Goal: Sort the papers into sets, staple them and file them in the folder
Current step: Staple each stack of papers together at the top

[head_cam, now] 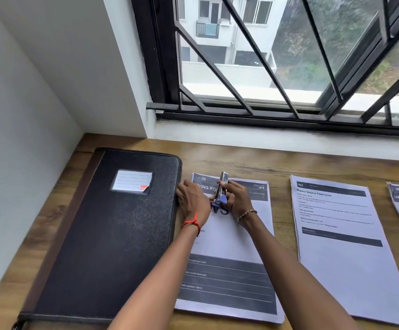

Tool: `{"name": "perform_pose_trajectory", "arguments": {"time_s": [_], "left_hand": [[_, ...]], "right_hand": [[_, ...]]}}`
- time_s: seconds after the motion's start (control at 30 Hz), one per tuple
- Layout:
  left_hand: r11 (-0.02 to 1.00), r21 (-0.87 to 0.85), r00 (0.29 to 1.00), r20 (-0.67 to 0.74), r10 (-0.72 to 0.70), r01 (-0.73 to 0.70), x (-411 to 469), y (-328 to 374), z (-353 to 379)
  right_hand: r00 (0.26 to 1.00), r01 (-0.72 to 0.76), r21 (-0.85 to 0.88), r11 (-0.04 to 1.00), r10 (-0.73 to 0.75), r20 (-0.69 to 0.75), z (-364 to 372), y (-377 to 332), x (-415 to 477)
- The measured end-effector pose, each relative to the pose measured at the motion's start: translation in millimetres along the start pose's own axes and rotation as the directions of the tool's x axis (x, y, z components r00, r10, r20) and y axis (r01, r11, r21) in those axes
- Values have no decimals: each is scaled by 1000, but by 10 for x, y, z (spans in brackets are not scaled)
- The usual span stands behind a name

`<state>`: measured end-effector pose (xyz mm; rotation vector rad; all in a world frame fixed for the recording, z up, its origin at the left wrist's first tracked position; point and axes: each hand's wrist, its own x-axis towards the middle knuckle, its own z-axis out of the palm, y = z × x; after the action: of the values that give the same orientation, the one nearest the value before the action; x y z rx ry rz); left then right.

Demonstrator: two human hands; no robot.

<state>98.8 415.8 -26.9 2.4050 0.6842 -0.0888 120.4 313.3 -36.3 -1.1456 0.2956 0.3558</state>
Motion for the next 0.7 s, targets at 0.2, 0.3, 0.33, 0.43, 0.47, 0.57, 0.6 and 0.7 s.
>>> {"name": "perform_pose_trajectory", "arguments": {"time_s": [0.2,0.3,0.33,0.43,0.47,0.57,0.6,0.7], "left_hand": [[997,-53,999,8,-47,48,79,34,-4],[993,-117,998,-67,17,-25,26,4,42],[990,-132,996,-84,37,-47,-7,-8,54],[979,-146,980,-160,117,-141,-57,-65,105],[971,-156,970,-188,153,-184,-54,-88,129],[955,-139,950,-215,228,-261,-50,-174,193],[954,-127,946,-218,240,-272,-60,-200,196],[940,-85,924,-234,303,-330,-89,-246,222]], "right_hand": [[999,-51,74,996,51,4,-32,16,19],[998,-61,83,995,60,5,-56,35,31],[998,-64,81,995,64,6,-59,29,26],[997,-72,82,994,71,20,-69,31,31],[997,-70,83,994,68,23,-66,27,25],[998,-63,100,993,60,34,-73,44,27],[997,-72,105,992,68,43,-73,41,19],[992,-108,108,988,100,76,-100,19,15]]}}
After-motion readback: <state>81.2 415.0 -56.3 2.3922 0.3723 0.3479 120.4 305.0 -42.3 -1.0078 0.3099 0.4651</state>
